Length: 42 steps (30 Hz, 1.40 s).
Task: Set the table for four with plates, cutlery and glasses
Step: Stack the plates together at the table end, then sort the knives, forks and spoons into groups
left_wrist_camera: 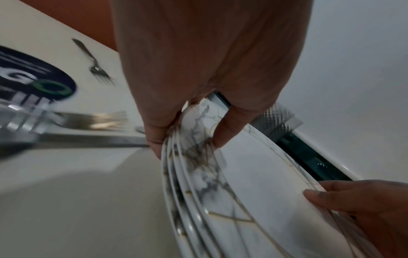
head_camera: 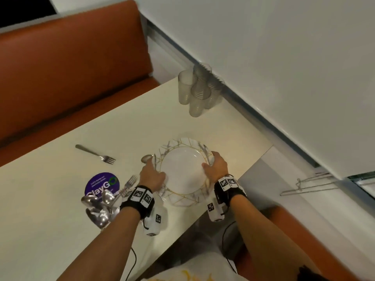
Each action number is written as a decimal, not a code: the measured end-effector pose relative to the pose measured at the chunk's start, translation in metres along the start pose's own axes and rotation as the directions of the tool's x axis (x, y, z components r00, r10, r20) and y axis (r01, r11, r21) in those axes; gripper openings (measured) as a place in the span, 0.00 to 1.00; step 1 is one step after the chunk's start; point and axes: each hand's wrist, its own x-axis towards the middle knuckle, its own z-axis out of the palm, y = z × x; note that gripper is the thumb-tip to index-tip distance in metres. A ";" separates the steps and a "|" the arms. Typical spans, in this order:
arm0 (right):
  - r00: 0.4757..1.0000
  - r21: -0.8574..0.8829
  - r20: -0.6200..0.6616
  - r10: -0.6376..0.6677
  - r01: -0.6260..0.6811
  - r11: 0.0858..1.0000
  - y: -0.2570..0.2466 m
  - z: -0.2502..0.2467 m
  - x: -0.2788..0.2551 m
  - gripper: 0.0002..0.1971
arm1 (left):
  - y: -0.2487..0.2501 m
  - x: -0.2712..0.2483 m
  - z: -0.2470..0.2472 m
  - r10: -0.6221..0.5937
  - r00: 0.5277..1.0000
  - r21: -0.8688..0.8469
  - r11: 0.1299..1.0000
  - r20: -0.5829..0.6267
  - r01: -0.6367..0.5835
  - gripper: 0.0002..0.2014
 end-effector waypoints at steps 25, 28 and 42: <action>0.998 -0.176 -0.066 -0.022 0.010 0.984 0.029 -0.101 0.186 0.31 | 0.118 0.087 0.117 0.023 0.993 0.133 0.991 -0.119 -0.007 0.35; 0.996 -0.168 -0.085 -0.005 -0.009 0.986 0.028 -0.103 0.190 0.31 | 0.114 0.087 0.118 -0.010 0.995 0.053 0.998 -0.102 0.016 0.30; 0.938 -0.329 -0.305 -0.162 0.056 0.943 0.012 -0.089 0.161 0.31 | 0.089 0.060 0.090 0.128 0.985 -0.021 0.991 -0.119 -0.132 0.15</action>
